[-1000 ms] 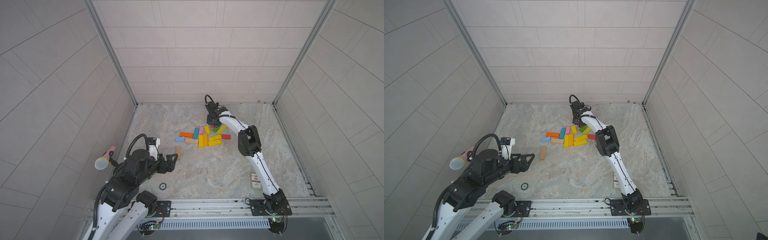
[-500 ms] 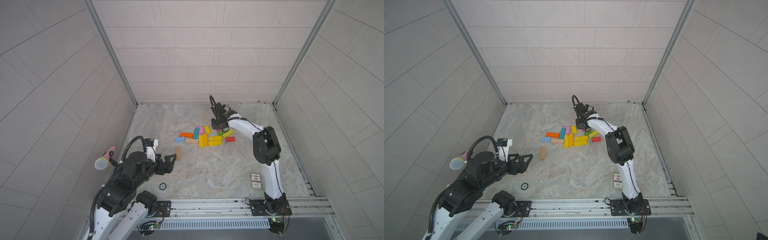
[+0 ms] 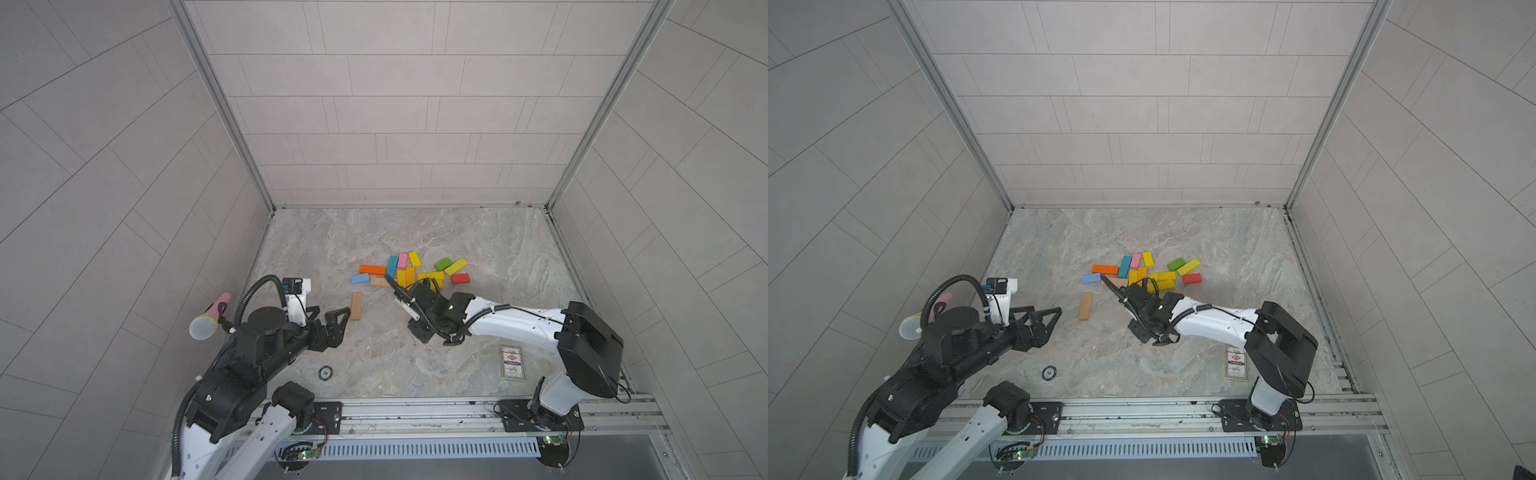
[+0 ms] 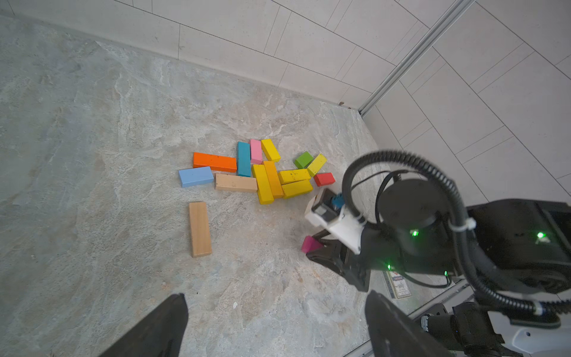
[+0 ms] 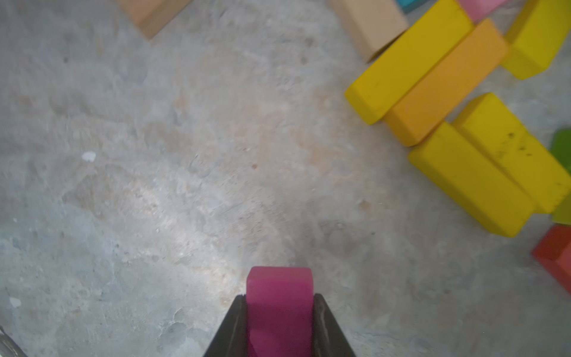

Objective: Assemble the letter h with building blocks
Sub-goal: Place the building block at the center of the board.

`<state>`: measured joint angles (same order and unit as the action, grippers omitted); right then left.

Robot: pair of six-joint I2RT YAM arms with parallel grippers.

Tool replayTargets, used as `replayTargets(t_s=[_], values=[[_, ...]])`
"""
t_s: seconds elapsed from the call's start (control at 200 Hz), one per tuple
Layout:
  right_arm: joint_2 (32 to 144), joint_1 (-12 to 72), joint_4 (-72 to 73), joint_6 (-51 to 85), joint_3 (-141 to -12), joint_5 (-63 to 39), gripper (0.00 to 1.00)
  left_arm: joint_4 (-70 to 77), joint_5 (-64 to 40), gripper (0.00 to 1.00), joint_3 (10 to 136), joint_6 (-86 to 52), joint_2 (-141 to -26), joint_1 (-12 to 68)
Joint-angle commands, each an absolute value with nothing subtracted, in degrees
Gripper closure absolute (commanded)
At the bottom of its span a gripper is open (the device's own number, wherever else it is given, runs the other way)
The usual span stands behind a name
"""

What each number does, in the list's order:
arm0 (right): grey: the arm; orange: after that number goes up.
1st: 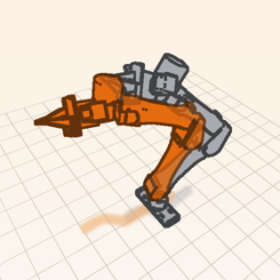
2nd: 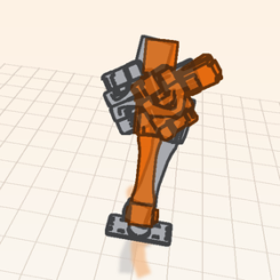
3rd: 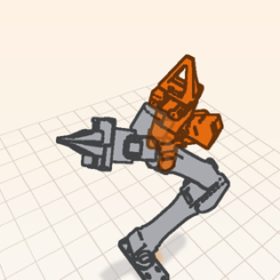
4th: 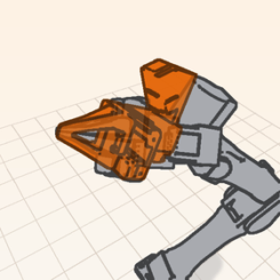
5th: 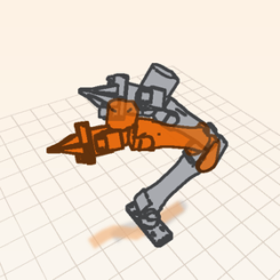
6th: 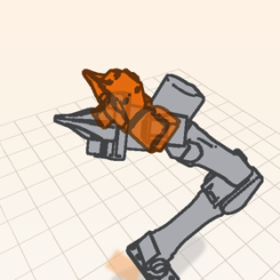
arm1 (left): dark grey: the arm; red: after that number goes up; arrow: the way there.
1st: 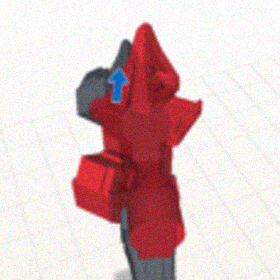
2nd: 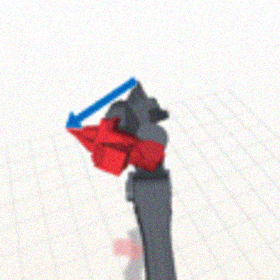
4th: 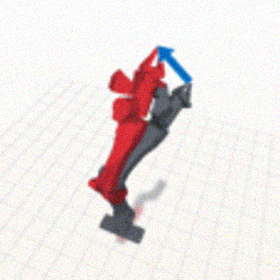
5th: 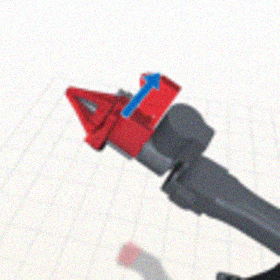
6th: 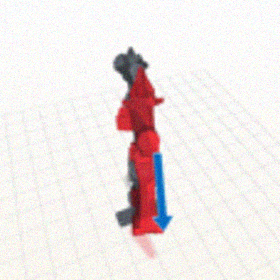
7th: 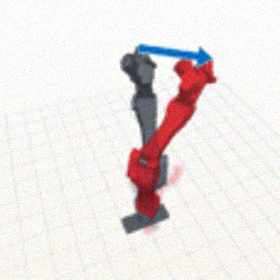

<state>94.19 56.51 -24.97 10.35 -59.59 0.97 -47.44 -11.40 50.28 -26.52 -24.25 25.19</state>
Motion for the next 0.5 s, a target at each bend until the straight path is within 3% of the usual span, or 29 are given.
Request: replayTargets(t_s=[0.0,0.2,0.23,0.35,0.495], values=[[95.22,59.09,-21.06,7.29,-59.12,4.76,0.74,-47.46,-11.42,0.03,51.25,-26.28,-23.72,25.4],[98.57,60.98,-17.64,8.71,-56.96,7.48,0.67,-48.14,-10.99,0.03,51.49,-26.54,-23.06,25.4],[98.66,61.2,-17.25,9.12,-56.66,7.89,0.64,-48.16,-11.01,0.03,51.5,-26.54,-22.97,25.4],[98.11,61.52,-15.66,10.92,-54.91,9.54,0.34,-48.34,-11.48,0.03,51.85,-26.54,-22.98,25.4],[97.58,61.97,-15.55,12.54,-53.73,11.74,0.25,-48.49,-11.4,0.03,51.95,-26.45,-22.9,25.4]])
